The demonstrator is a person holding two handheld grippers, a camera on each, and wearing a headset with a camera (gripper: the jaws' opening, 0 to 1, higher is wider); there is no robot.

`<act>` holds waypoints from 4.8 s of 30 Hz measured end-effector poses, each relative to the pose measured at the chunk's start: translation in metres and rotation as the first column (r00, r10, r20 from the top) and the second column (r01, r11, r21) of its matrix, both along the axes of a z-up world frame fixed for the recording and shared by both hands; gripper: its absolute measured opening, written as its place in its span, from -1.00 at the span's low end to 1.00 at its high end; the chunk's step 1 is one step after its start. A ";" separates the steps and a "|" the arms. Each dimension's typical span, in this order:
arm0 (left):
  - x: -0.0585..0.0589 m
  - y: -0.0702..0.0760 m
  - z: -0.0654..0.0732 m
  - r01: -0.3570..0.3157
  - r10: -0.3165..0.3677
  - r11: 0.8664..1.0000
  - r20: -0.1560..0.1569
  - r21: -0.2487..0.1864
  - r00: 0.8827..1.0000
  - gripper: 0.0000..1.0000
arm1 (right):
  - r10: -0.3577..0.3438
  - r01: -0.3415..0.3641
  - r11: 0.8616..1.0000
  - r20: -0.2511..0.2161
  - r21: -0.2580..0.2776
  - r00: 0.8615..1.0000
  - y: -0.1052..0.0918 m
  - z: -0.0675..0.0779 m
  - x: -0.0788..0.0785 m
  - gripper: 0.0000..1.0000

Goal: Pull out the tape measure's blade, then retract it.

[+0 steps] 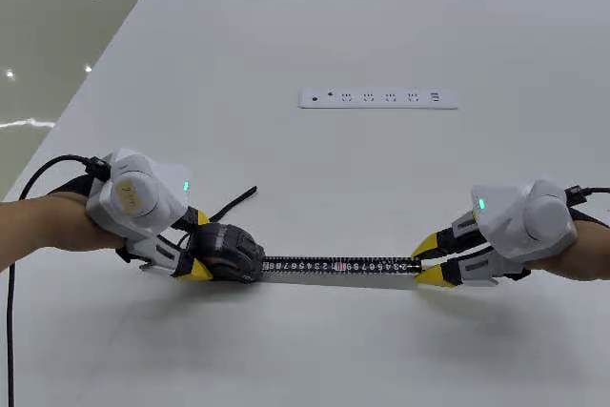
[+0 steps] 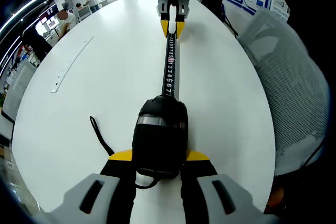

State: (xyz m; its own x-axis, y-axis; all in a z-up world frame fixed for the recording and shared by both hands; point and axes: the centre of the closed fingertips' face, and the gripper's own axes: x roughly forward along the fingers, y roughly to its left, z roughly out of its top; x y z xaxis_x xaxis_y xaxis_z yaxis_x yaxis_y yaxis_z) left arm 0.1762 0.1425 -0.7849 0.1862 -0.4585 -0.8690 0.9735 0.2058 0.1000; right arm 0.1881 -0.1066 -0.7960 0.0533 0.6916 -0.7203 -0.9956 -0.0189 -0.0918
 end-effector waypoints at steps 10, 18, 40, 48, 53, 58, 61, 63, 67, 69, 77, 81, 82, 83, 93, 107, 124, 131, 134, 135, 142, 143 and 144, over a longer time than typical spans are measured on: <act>0.000 0.000 0.000 0.000 0.000 1.000 -0.001 0.000 1.000 -0.45 | 0.000 0.000 1.000 0.002 -0.005 1.000 -0.005 -0.001 0.002 -0.76; -0.001 0.000 0.001 0.000 0.000 1.000 -0.001 0.002 1.000 -0.45 | 0.000 0.000 1.000 0.002 -0.010 1.000 -0.007 0.000 0.002 -0.76; 0.001 0.003 -0.003 -0.003 0.003 1.000 -0.002 0.004 1.000 -0.45 | -0.009 0.009 1.000 -0.001 -0.016 1.000 -0.017 -0.002 0.003 -0.76; -0.001 0.000 0.000 -0.005 0.005 1.000 -0.003 0.004 1.000 -0.45 | -0.016 0.016 1.000 -0.001 -0.018 1.000 -0.020 -0.001 0.001 -0.76; 0.000 0.000 0.000 -0.006 0.006 1.000 -0.004 0.004 1.000 -0.45 | -0.020 0.020 1.000 -0.002 -0.020 1.000 -0.023 -0.002 0.002 -0.76; -0.002 -0.002 0.002 -0.007 0.007 1.000 -0.004 0.004 1.000 -0.45 | -0.024 0.024 0.999 -0.002 -0.021 1.000 -0.024 -0.001 0.001 -0.76; 0.000 0.000 -0.001 -0.008 0.008 1.000 -0.004 0.003 1.000 -0.45 | -0.027 0.027 0.999 0.000 -0.025 1.000 -0.026 -0.002 0.002 -0.76; 0.000 0.000 -0.001 -0.007 0.007 1.000 -0.003 0.004 1.000 -0.45 | -0.027 0.027 0.999 -0.001 -0.025 1.000 -0.027 -0.002 0.001 -0.76; -0.001 -0.001 0.000 -0.007 0.007 1.000 -0.003 0.004 1.000 -0.45 | -0.029 0.029 0.999 -0.002 -0.025 1.000 -0.029 -0.004 0.003 -0.76; -0.001 -0.001 0.001 -0.007 0.007 1.000 -0.003 0.005 1.000 -0.45 | -0.032 0.032 0.999 -0.001 -0.026 0.999 -0.031 -0.004 0.004 -0.76; 0.002 0.002 -0.003 -0.011 0.011 1.000 -0.006 0.002 1.000 -0.45 | -0.036 0.036 0.999 0.002 -0.031 0.999 -0.031 -0.001 0.002 -0.76; -0.001 -0.003 0.001 -0.013 0.013 1.000 -0.005 0.002 1.000 -0.45 | -0.036 0.035 0.998 -0.005 -0.042 0.999 -0.032 -0.007 0.003 -0.75; -0.001 -0.003 0.000 -0.013 0.013 1.000 -0.005 0.001 1.000 -0.45 | -0.036 0.036 0.998 -0.006 -0.047 0.999 -0.032 -0.008 0.002 -0.75; 0.000 -0.002 -0.001 -0.014 0.014 1.000 -0.005 0.001 1.000 -0.45 | -0.037 0.037 0.998 -0.005 -0.051 0.999 -0.031 -0.007 0.001 -0.74; 0.002 -0.003 -0.002 -0.029 0.029 1.000 -0.009 0.004 1.000 -0.44 | -0.033 0.033 0.996 -0.002 -0.085 0.999 -0.033 -0.015 0.005 -0.72; 0.001 -0.010 0.000 -0.008 0.008 1.000 -0.013 0.017 1.000 -0.33 | -0.087 0.086 0.993 -0.005 -0.086 0.996 -0.035 -0.016 0.010 -0.49; 0.000 -0.003 0.005 -0.148 0.141 0.987 -0.093 -0.068 0.986 0.05 | -0.234 0.229 0.969 -0.054 -0.089 0.971 -0.052 -0.008 0.001 -0.10; -0.002 -0.003 0.010 -0.196 0.188 0.977 -0.088 -0.086 0.978 0.27 | -0.324 0.319 0.945 -0.083 -0.073 0.942 -0.056 -0.004 -0.001 0.09; -0.002 -0.001 0.009 -0.235 0.225 0.966 -0.097 -0.106 0.969 0.33 | -0.345 0.341 0.938 -0.082 -0.062 0.935 -0.057 -0.004 0.001 0.15; -0.004 -0.001 0.009 -0.239 0.229 0.965 -0.097 -0.108 0.969 0.34 | -0.352 0.349 0.936 -0.081 -0.058 0.932 -0.057 -0.003 0.000 0.16; -0.009 0.001 0.013 -0.317 0.307 0.938 -0.089 -0.142 0.948 0.49 | -0.402 0.401 0.916 -0.087 -0.029 0.912 -0.060 0.005 -0.003 0.27; -0.011 -0.001 0.016 -0.323 0.313 0.935 -0.088 -0.148 0.946 0.50 | -0.407 0.406 0.913 -0.088 -0.030 0.909 -0.061 0.004 -0.004 0.30; -0.014 -0.002 0.020 -0.335 0.325 0.929 -0.086 -0.156 0.942 0.51 | -0.416 0.415 0.909 -0.086 -0.029 0.905 -0.062 0.005 -0.005 0.32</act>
